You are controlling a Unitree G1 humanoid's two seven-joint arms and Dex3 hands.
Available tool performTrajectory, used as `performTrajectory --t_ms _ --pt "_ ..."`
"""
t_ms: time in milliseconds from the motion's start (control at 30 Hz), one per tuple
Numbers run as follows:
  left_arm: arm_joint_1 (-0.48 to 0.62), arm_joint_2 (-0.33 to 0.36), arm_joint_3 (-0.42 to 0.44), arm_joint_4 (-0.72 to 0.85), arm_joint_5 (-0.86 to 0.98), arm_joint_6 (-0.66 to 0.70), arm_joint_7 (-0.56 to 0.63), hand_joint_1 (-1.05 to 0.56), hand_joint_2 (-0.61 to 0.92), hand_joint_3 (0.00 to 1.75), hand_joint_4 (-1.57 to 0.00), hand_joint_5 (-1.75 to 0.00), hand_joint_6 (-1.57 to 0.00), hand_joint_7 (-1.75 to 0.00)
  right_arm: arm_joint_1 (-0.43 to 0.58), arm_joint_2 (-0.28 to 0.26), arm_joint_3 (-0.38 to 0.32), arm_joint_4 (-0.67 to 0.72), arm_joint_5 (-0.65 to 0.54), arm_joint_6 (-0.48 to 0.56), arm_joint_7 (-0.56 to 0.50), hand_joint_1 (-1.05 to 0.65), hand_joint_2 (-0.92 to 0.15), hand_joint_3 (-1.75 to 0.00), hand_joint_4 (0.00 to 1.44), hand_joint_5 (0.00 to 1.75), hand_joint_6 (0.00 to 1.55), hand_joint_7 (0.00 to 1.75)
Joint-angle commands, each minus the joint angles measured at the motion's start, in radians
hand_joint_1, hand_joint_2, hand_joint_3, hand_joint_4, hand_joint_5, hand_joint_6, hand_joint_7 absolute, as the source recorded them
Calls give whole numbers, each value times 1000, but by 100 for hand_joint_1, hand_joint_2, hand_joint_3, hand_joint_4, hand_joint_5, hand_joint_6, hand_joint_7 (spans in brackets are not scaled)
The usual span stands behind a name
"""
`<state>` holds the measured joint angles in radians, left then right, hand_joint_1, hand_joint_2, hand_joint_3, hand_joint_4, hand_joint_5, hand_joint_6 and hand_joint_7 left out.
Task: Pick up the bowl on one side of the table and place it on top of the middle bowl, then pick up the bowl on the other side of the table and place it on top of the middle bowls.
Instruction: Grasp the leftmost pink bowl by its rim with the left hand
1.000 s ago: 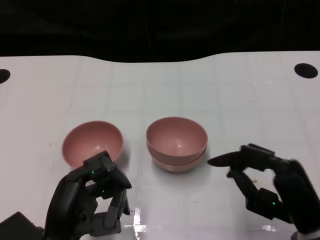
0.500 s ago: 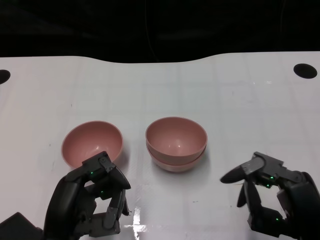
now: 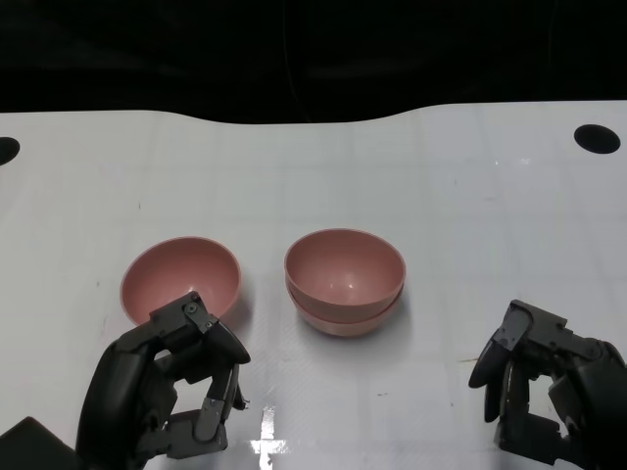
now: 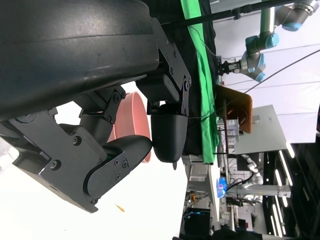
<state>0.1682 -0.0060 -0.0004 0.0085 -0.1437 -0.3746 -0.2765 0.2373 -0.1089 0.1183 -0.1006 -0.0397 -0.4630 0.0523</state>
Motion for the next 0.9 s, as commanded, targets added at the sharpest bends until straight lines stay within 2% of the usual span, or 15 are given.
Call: performTrajectory --t_ms 33,233,333,367,633,900 --pt "-5 36 12 -55 70 -7 42 -29 57 87 -62 -132 -68 -88 -5 4 -13 -9 15 28 11 -6 -29 -160 93 175 79 164" --pt "-15 79 15 -109 161 18 79 -35 69 55 -50 -113 -57 -59 -9 10 -18 -3 0 35 12 -5 -28 -160 94 175 79 163" --pt "-25 112 24 -149 236 43 103 -39 87 20 -47 -98 -59 -34 -11 11 -18 -2 1 42 15 -5 -28 -160 94 175 80 162" --pt "-28 119 25 -158 255 48 111 -39 90 14 -47 -93 -59 -29 -11 10 -18 -2 2 44 16 -5 -28 -160 94 175 80 162" --pt "-71 226 23 -226 461 131 144 -47 91 3 -25 -74 -42 -9 -11 10 -20 -3 1 53 20 -4 -28 -160 94 175 80 160" --pt "-132 323 -16 -242 758 199 191 -52 90 0 -25 -59 -41 -3 -7 13 -20 -8 4 57 24 -3 -29 -159 93 175 81 159"
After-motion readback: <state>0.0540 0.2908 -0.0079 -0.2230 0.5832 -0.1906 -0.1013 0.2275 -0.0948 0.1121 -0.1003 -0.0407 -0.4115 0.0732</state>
